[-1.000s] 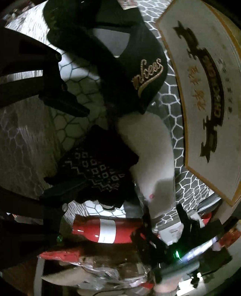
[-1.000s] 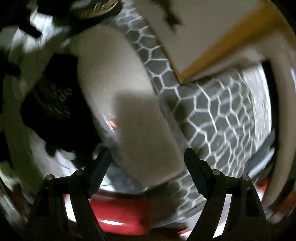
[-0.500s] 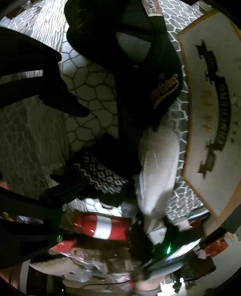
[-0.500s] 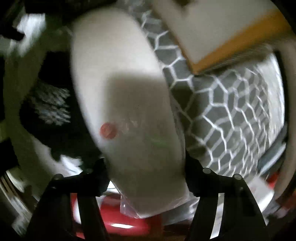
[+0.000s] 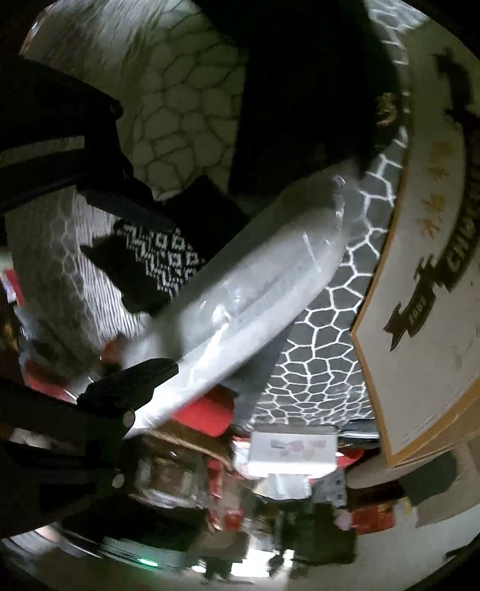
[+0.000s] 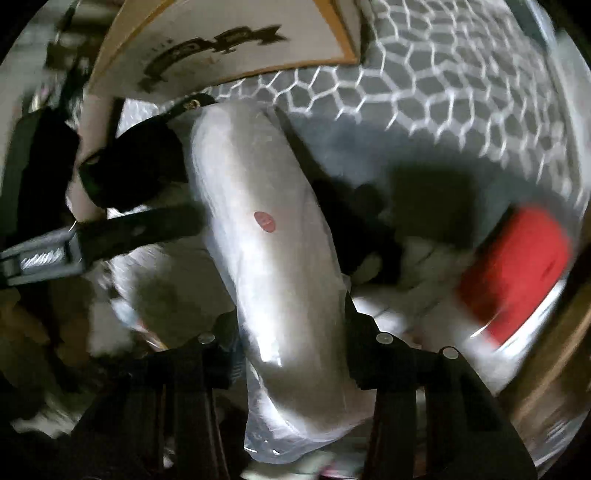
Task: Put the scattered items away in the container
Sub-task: 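Lift the white roll and carry it over the cardboard box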
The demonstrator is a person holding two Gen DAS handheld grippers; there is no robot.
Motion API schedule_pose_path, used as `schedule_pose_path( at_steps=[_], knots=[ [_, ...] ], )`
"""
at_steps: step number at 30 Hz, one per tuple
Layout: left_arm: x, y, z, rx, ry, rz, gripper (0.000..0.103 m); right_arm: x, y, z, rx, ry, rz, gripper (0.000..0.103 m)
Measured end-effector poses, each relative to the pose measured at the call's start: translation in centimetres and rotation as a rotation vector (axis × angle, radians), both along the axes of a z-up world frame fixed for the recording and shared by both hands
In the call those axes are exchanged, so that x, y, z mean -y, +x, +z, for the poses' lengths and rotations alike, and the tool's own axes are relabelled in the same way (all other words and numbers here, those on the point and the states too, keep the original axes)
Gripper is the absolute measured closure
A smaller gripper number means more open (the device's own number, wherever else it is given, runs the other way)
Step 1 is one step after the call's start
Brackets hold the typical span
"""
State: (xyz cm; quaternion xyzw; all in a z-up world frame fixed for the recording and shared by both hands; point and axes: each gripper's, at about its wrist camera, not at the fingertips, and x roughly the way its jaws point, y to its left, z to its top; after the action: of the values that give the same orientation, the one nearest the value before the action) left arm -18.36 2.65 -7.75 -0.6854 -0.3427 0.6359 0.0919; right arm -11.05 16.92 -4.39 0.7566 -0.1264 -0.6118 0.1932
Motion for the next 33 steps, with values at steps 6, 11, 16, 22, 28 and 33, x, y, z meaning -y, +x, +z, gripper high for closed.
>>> schedule_pose_path(
  at_steps=[6, 11, 16, 22, 28, 33],
  knots=[
    [-0.1, 0.2, 3.4, -0.084, 0.041, -0.108, 0.058, 1.4, 2.8, 2.1, -0.005, -0.108, -0.155, 0.067],
    [1.0, -0.2, 9.3, -0.166, -0.008, -0.206, 0.066, 3.5, 3.4, 5.9, -0.016, -0.245, -0.262, 0.069],
    [5.0, -1.5, 15.8, -0.271, -0.017, -0.166, 0.069, 5.8, 0.9, 10.5, -0.072, -0.358, -0.303, 0.069],
    [9.5, -3.8, 19.8, -0.347, -0.039, -0.131, 0.074, 9.3, -5.1, 15.1, -0.165, -0.321, -0.181, 0.070],
    [13.8, -6.7, 19.7, -0.364, -0.075, -0.059, 0.073, 13.8, -12.9, 16.9, -0.163, -0.262, -0.013, 0.072],
    [17.3, -8.0, 20.1, -0.376, -0.213, -0.074, 0.073, 17.6, -18.8, 17.7, -0.140, -0.133, 0.136, 0.072]
  ],
)
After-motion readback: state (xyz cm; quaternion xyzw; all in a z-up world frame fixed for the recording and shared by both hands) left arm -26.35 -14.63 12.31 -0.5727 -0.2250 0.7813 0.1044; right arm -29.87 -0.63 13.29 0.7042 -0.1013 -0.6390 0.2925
